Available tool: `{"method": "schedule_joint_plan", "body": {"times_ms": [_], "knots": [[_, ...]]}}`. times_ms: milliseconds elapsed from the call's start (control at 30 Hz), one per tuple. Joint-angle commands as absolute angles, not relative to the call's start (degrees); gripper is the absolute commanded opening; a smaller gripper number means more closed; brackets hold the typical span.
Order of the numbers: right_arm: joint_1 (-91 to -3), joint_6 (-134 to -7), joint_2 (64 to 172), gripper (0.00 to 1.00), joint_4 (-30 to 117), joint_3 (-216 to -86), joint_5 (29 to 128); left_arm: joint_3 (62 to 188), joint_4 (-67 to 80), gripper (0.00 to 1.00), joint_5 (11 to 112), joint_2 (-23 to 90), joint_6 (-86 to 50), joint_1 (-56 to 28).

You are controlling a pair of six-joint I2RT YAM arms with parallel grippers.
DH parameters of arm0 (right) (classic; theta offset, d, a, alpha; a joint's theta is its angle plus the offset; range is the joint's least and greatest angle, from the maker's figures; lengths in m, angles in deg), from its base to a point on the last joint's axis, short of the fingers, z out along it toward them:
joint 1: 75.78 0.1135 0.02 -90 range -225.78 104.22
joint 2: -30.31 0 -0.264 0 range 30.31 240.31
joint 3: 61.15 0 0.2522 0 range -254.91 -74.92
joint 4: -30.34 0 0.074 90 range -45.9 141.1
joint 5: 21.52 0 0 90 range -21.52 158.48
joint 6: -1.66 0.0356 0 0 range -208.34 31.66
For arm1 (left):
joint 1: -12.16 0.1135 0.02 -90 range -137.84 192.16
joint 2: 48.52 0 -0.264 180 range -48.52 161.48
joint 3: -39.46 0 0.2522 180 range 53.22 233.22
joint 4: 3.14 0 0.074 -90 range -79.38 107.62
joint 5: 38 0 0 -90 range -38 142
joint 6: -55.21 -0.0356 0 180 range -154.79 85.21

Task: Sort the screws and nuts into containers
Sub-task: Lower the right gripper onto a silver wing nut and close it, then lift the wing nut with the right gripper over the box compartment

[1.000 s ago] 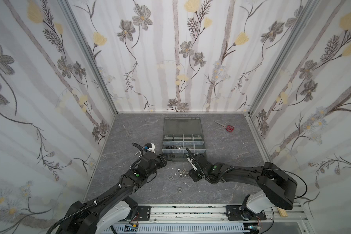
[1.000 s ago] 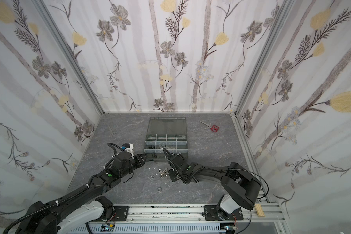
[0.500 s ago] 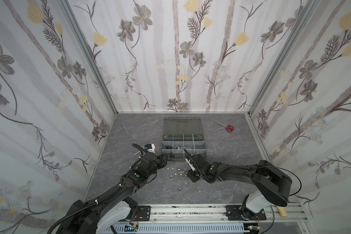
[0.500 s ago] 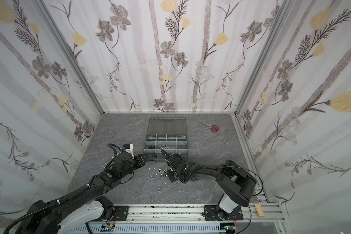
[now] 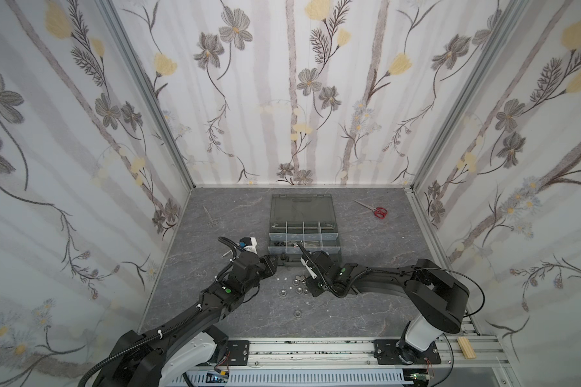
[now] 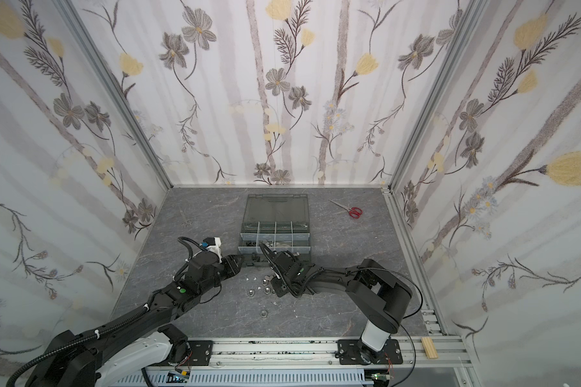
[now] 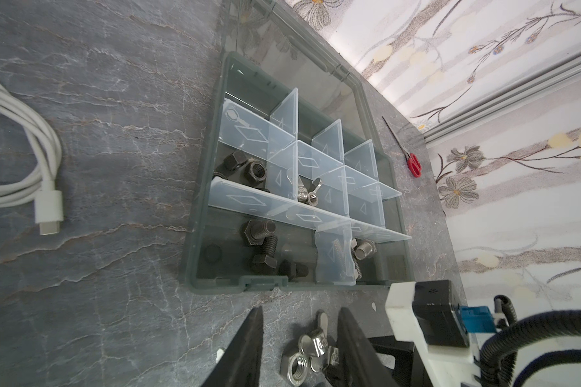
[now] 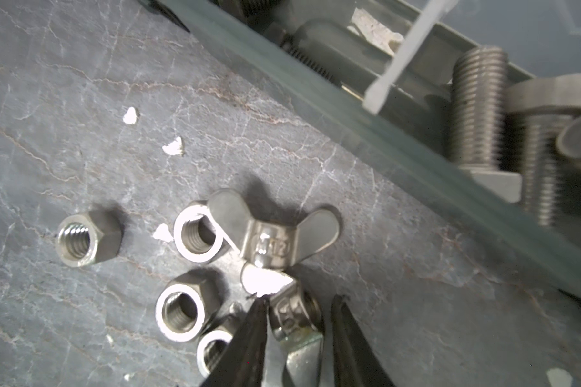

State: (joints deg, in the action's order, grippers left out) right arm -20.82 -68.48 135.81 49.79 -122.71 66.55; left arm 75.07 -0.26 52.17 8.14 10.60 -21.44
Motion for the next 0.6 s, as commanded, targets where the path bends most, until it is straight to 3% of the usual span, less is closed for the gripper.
{"method": "schedule_joint_plan", "body": {"times_ms": [0, 267, 567], "knots": [[-20.8, -69.0, 136.2, 0.30, 50.0, -122.8, 65.1, 75.0, -2.0, 0.39, 51.4, 8.0, 10.5, -21.4], [-20.8, -69.7, 136.6, 0.34, 50.8, -122.9, 64.0, 75.1, -2.1, 0.39, 51.7, 8.3, 10.5, -21.4], [-20.8, -70.3, 136.1, 0.22, 51.7, -122.6, 63.1, 75.4, -2.3, 0.39, 52.2, 9.3, 10.6, -21.4]]}}
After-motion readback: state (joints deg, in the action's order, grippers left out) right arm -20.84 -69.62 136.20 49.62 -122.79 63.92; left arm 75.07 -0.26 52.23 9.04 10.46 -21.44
